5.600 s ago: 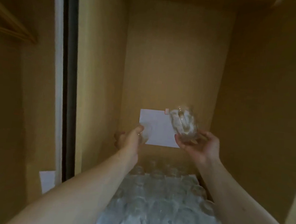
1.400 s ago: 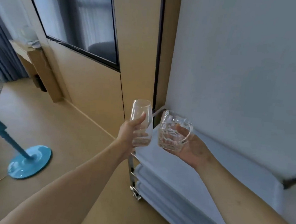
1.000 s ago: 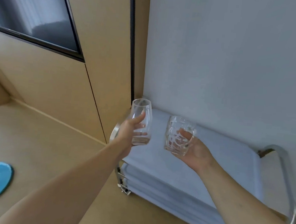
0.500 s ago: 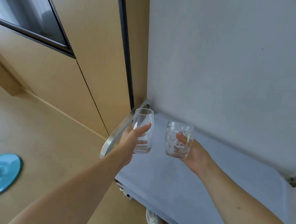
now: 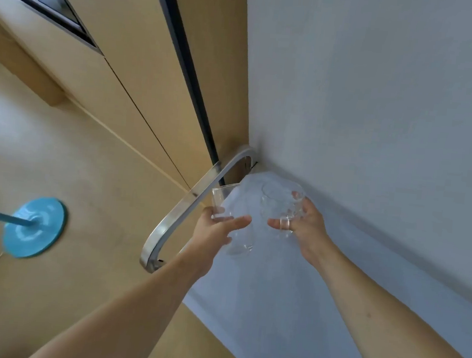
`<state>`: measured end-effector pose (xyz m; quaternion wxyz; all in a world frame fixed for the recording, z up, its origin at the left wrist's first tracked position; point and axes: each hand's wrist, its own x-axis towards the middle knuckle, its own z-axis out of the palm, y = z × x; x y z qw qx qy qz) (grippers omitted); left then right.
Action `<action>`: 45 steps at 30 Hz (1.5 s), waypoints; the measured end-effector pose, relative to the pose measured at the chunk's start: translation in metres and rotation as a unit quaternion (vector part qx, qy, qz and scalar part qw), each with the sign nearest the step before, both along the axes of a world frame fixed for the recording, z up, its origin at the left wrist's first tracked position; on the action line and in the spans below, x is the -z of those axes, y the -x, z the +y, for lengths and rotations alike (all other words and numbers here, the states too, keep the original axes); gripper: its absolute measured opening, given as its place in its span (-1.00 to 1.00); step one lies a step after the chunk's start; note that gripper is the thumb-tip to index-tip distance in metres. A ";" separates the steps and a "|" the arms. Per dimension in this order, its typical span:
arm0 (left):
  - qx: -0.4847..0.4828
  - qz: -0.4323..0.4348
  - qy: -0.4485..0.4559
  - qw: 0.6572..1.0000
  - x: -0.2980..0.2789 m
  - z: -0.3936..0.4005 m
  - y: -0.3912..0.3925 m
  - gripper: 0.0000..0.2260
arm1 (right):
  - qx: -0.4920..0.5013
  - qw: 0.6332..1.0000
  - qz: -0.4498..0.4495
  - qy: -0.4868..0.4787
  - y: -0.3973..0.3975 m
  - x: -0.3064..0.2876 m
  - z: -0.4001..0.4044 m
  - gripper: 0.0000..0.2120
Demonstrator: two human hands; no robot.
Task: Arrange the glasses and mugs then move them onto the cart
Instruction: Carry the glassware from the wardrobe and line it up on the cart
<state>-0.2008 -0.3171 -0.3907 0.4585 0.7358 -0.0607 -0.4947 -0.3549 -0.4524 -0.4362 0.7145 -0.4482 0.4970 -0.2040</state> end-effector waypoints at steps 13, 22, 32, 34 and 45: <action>0.031 -0.066 0.008 0.997 0.030 -0.008 -0.004 -0.29 | -0.140 0.986 0.015 0.093 -0.036 0.041 -0.059 -0.05; 0.012 -0.080 0.016 0.997 0.030 -0.012 -0.005 -0.29 | -0.202 0.965 0.061 0.156 -0.038 0.034 -0.083 -0.02; 0.033 -0.085 -0.008 0.996 0.035 -0.006 0.002 -0.26 | -0.196 0.965 0.070 0.159 -0.043 0.035 -0.088 -0.09; 0.034 -0.091 -0.011 0.995 0.036 -0.004 0.003 -0.25 | -0.201 0.964 0.069 0.159 -0.041 0.038 -0.089 -0.15; 0.055 -0.096 -0.019 0.994 0.027 0.010 0.010 -0.25 | -0.118 0.983 0.075 0.118 -0.005 0.055 -0.087 -0.31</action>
